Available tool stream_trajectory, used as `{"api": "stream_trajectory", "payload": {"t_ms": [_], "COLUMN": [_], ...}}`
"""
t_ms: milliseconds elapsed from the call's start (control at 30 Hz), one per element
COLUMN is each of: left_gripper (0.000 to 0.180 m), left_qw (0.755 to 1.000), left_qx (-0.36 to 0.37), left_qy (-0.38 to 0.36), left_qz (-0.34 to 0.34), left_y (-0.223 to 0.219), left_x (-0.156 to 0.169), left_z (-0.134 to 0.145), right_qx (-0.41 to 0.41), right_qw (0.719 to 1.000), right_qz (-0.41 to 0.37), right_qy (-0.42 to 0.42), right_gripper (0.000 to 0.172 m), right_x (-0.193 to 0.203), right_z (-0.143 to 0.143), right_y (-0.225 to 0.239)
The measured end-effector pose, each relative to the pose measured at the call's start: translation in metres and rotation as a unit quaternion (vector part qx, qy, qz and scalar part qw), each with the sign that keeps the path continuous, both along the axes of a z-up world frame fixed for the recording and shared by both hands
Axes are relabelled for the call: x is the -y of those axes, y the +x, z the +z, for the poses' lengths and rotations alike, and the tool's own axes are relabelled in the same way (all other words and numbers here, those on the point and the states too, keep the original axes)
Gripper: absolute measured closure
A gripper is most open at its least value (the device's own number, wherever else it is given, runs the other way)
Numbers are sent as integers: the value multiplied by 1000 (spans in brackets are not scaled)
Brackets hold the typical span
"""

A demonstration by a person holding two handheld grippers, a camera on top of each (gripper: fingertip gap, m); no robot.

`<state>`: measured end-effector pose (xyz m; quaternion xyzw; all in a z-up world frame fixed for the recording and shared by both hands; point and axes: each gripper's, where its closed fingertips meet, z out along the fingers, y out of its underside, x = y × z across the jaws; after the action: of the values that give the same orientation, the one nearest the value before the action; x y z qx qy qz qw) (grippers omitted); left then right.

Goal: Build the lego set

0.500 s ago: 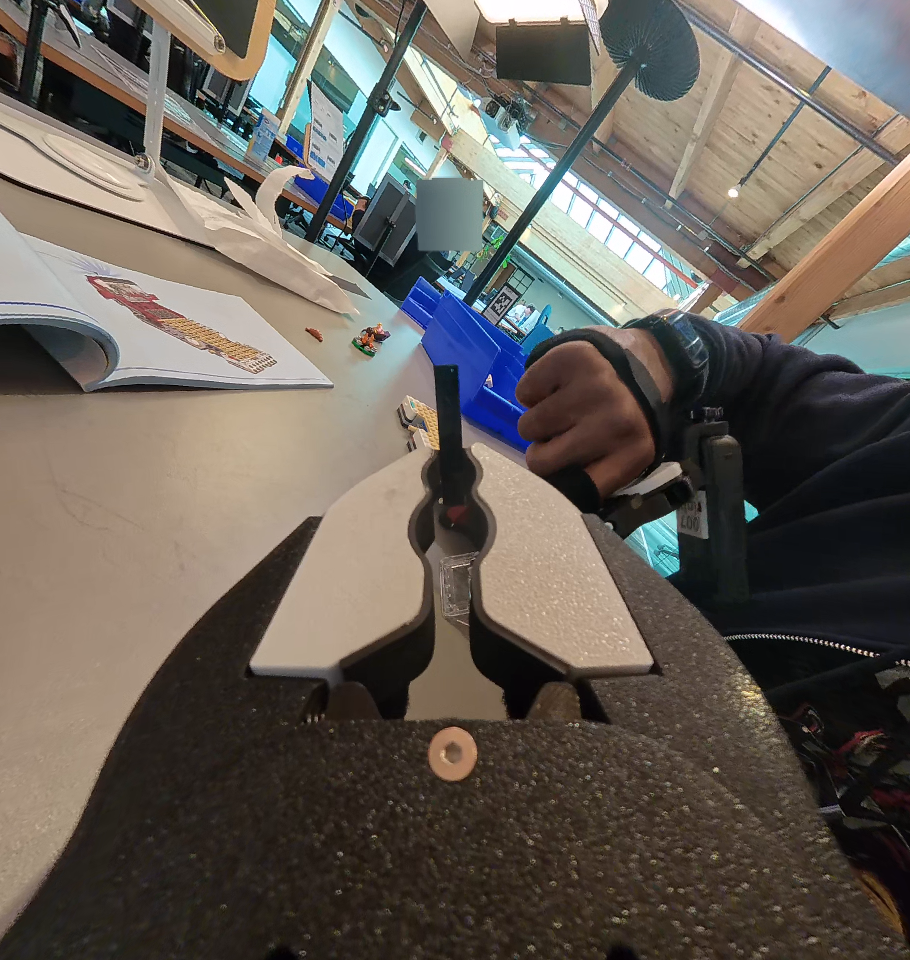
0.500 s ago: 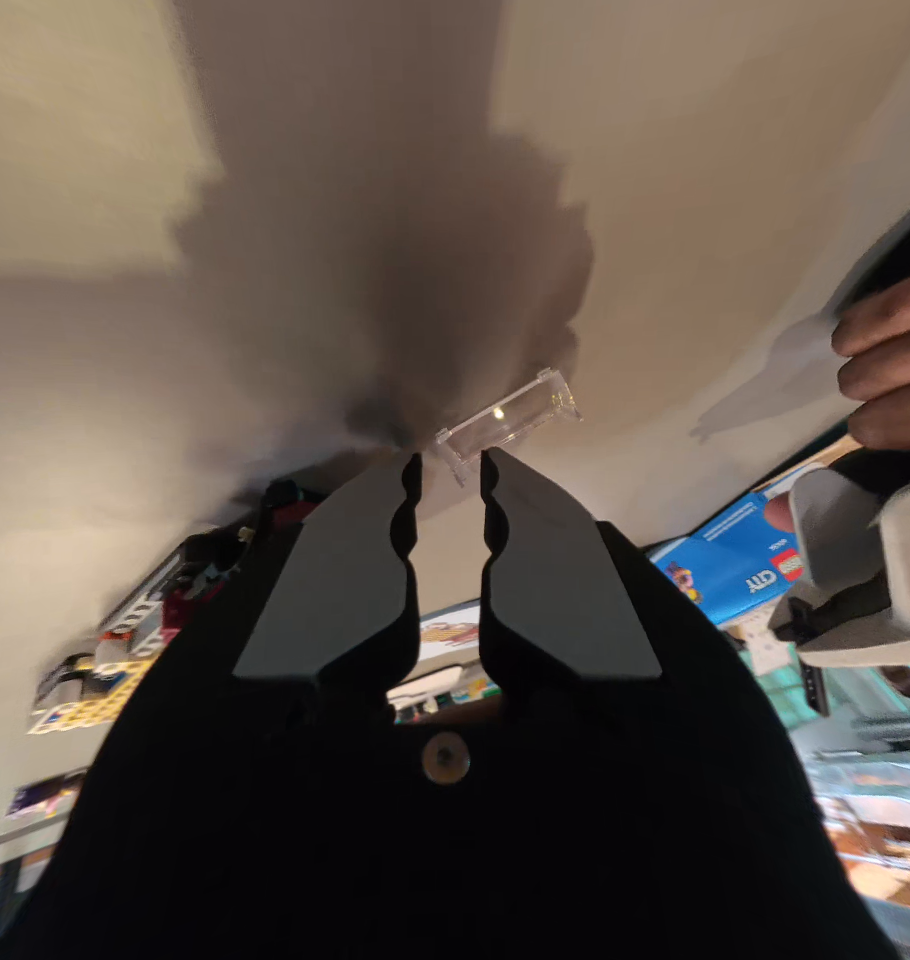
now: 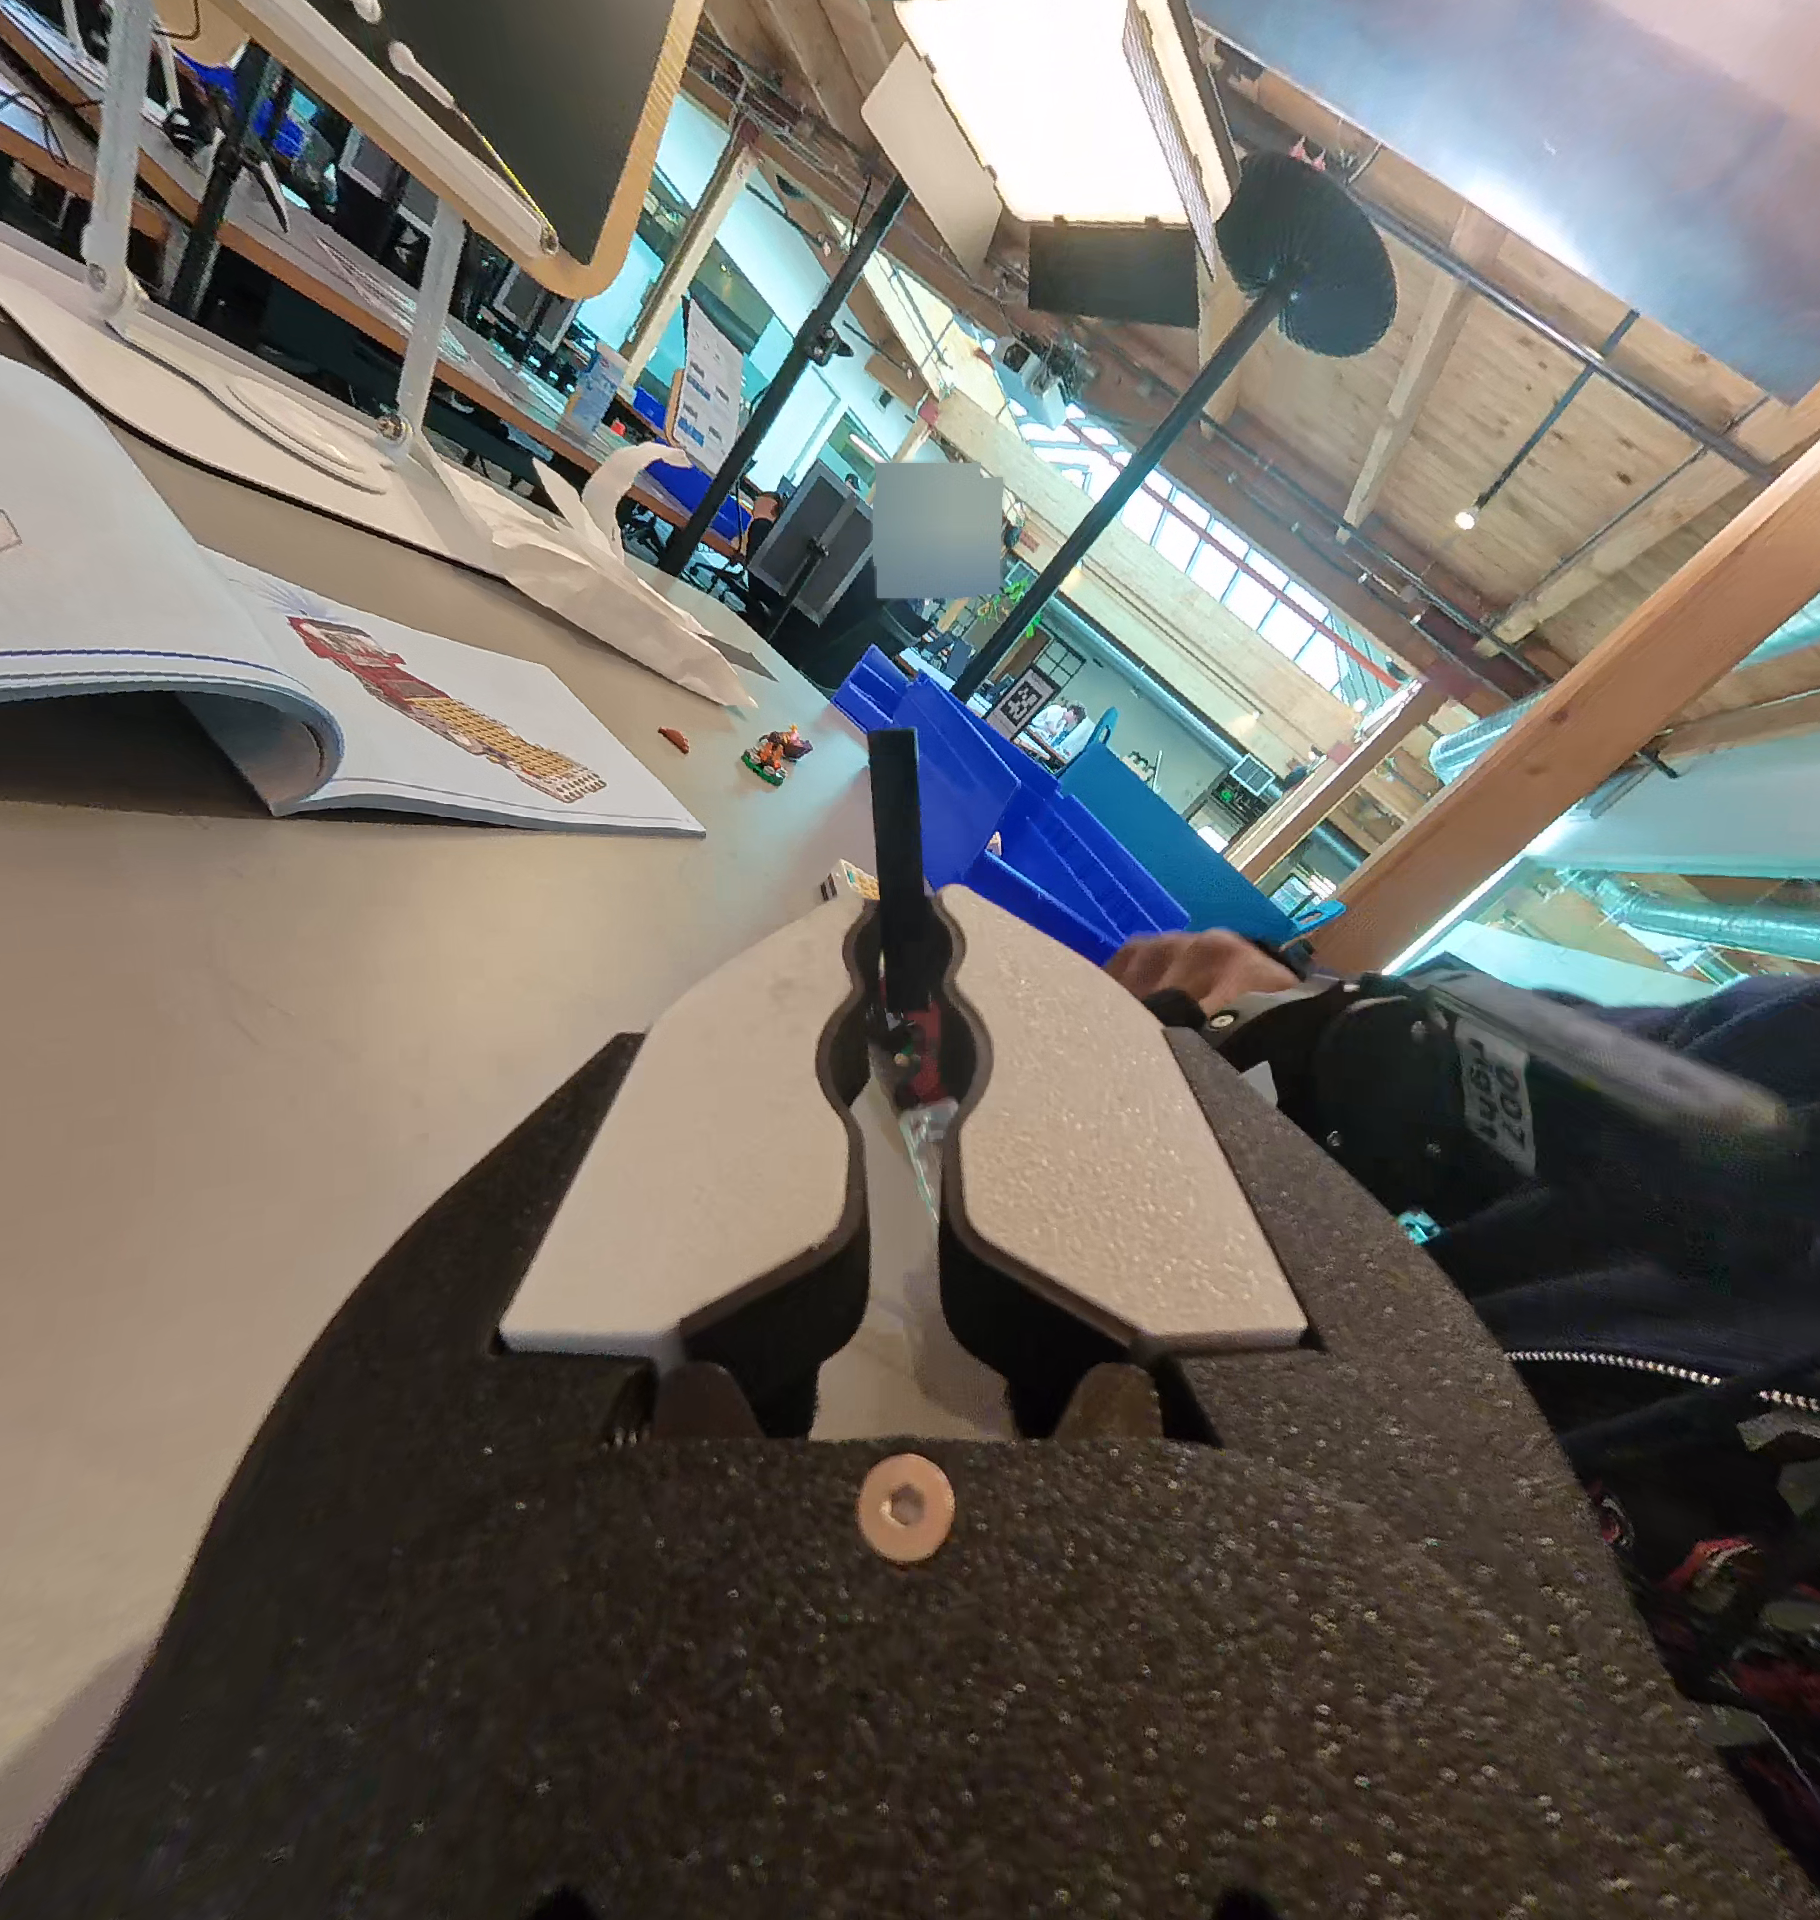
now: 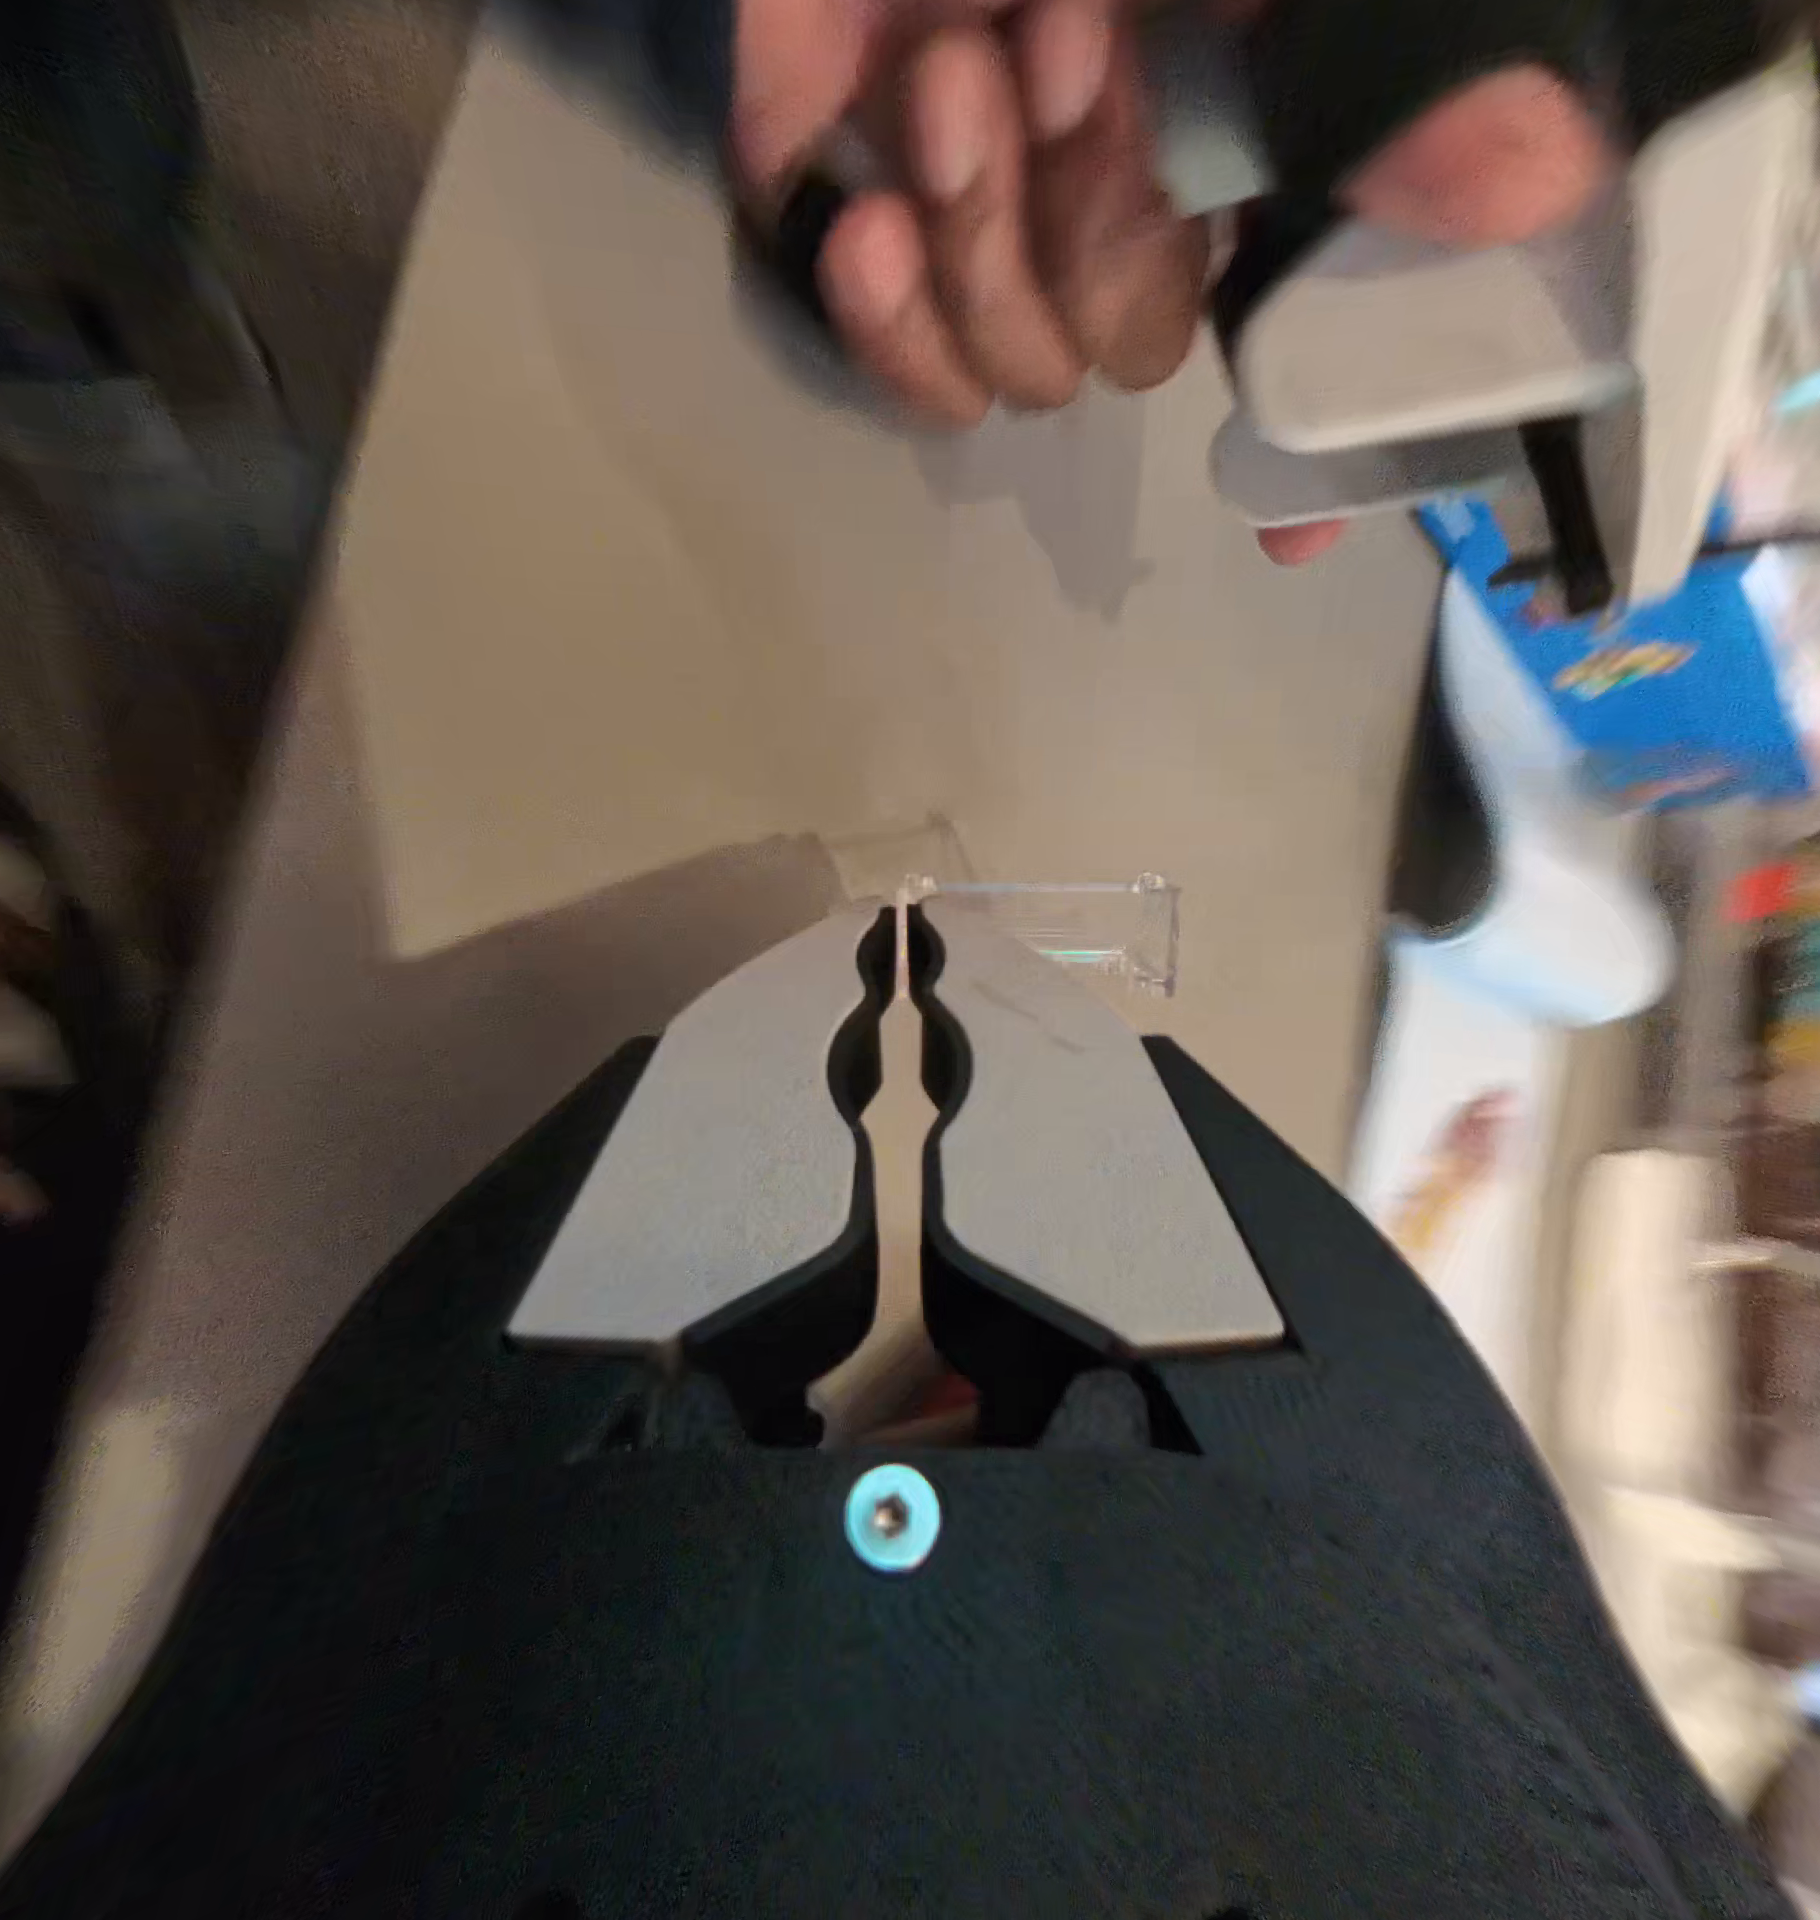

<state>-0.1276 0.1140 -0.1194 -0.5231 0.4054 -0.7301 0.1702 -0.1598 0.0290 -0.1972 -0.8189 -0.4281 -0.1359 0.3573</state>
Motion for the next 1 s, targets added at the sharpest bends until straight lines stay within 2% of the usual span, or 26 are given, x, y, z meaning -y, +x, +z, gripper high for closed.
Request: {"api": "stream_trajectory", "payload": {"t_ms": [67, 167, 233, 333, 467, 700, 867, 1000], "left_gripper": [173, 172, 173, 173, 173, 172, 172, 173], "left_qw": [1000, 1000, 999, 999, 999, 998, 997, 995], "left_qx": [-3, -15, -23, -27, -29, -44, -46, -69], "left_qy": [4, 26, 35, 39, 36, 53, 55, 63], "left_qz": [3, 6, 5, 2, 1, -5, -9, -26], "left_y": [0, 3, 4, 5, 5, 6, 6, 5], "left_x": [0, 4, 8, 10, 11, 19, 21, 33], "left_z": [-1, -4, -7, -8, -8, -13, -13, -19], "right_qx": [-191, -405, -470, -491, -493, -451, -409, -343], "right_qw": [978, 895, 849, 824, 817, 840, 872, 908], "right_qz": [-83, -188, -238, -281, -287, -287, -253, -239], "right_qy": [-4, -23, -36, -40, -85, -96, -87, -35], "right_gripper": [170, 170, 170, 169, 166, 167, 161, 154], "right_x": [2, 6, 10, 18, 33, 46, 60, 67], "right_z": [4, 6, 0, -3, -13, -21, -20, -14], "right_y": [-16, -21, -16, -5, -10, -10, -14, -1]}}
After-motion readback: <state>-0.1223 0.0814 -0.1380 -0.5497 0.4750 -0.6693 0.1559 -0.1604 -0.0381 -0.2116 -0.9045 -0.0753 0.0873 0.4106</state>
